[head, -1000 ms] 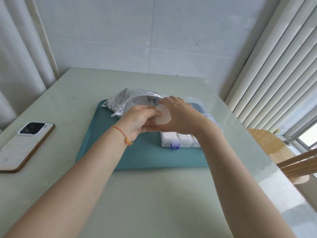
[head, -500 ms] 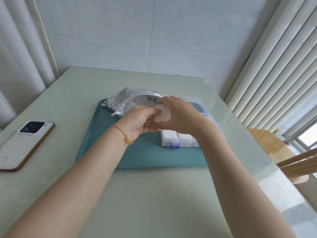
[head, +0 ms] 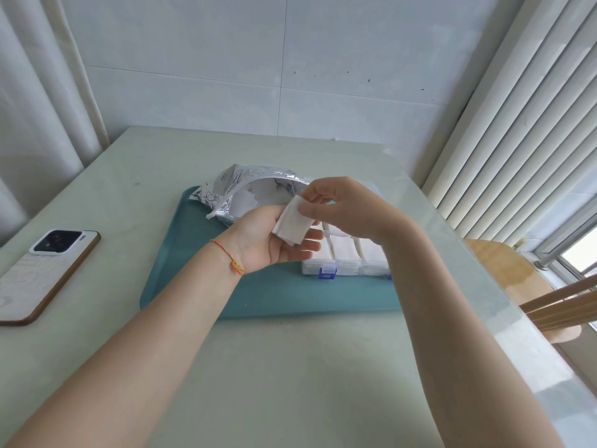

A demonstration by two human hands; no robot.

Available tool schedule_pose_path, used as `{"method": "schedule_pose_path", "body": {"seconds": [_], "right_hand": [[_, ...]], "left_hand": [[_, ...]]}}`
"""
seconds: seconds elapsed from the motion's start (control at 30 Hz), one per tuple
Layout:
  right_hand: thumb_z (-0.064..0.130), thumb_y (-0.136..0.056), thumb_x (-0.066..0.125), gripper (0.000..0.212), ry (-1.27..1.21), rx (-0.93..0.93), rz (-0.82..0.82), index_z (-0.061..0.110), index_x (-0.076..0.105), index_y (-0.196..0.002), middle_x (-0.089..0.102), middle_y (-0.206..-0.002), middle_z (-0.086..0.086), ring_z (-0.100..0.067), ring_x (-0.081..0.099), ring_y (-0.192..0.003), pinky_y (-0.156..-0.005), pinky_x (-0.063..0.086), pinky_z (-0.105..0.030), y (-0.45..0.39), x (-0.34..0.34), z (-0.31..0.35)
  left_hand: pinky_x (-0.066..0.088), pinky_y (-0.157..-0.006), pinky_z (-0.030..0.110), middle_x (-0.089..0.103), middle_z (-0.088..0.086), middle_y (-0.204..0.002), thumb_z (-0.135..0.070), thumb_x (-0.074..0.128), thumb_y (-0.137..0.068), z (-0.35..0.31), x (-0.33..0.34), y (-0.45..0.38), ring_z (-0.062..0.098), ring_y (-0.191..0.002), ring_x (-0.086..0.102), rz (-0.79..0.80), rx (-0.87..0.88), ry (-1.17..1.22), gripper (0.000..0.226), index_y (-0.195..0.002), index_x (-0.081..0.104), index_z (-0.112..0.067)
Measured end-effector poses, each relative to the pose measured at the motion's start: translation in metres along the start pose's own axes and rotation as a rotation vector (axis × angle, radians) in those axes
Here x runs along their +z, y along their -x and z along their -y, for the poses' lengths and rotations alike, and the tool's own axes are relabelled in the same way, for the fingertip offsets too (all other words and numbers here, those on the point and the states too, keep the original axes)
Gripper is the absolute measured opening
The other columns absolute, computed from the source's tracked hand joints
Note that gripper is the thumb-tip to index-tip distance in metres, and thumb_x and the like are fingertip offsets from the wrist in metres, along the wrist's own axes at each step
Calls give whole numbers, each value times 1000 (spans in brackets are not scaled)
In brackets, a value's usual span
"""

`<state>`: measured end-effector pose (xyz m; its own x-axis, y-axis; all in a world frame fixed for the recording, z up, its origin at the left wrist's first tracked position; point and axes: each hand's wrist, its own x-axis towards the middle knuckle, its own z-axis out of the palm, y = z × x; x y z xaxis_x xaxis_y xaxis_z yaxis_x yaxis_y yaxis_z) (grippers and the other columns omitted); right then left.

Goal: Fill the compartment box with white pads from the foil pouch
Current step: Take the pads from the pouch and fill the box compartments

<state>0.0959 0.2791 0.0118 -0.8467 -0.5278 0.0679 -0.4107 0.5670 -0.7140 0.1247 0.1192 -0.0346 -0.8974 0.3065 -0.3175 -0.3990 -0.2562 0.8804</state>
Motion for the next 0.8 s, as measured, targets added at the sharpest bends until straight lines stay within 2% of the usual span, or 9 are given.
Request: {"method": "schedule_pose_path", "body": {"seconds": [0.1,0.17,0.23,0.33,0.43,0.5,0.6,0.8], "right_hand": [[20,-93,63,9,107,-5,13,19,72,-96,72,-91,4,-15,66,-90,-81,49,-25,0,0,-1],[20,-94,62,10,150,5,15,19,71,-99,72,-94,-1,-20,66,-89,-78,49,-25,-1,3,0],[22,-93,62,15,198,-4,-18,17,68,-106,68,-97,-2,-19,63,-87,-80,49,-30,-3,8,1],[35,-83,73,40,293,-42,3,23,61,-120,56,-107,4,-12,50,-103,-92,43,-29,-3,15,3],[51,-70,80,72,440,-32,69,27,51,-131,47,-115,9,-14,38,-116,-99,36,-34,1,21,7],[53,-71,77,73,535,-45,26,24,49,-133,47,-120,6,-17,37,-119,-101,35,-38,1,24,8],[57,-75,72,69,610,-61,-45,21,52,-130,48,-122,4,-18,38,-119,-100,34,-37,-1,25,8],[71,-66,71,70,697,-71,-69,24,61,-118,47,-116,4,-17,39,-113,-97,33,-36,-2,27,8]], "left_hand": [[56,-76,39,70,19,-96,-43,30,-101,-1,1,1,33,-82,69,96,-2,92,55,-102,74,-10],[54,-75,38,69,14,-88,-54,28,-100,1,4,1,30,-76,67,130,5,112,63,-91,79,-17],[53,-69,35,67,6,-79,-57,32,-99,2,9,1,25,-65,60,94,18,168,57,-87,75,-22],[51,-64,30,63,-4,-78,-55,38,-99,2,8,-1,16,-62,56,-17,42,284,43,-89,64,-22],[49,-60,24,58,-4,-77,-56,44,-98,0,4,-1,12,-61,54,-77,36,382,42,-89,63,-19],[49,-56,21,57,-2,-75,-56,48,-96,0,4,0,12,-60,53,-86,31,423,42,-88,62,-17],[51,-56,21,59,-1,-72,-56,52,-93,-1,7,-1,13,-60,55,-114,51,450,43,-88,61,-15],[48,-55,21,57,1,-71,-60,51,-92,-1,5,-1,13,-57,54,-117,80,407,49,-88,65,-13]]}}
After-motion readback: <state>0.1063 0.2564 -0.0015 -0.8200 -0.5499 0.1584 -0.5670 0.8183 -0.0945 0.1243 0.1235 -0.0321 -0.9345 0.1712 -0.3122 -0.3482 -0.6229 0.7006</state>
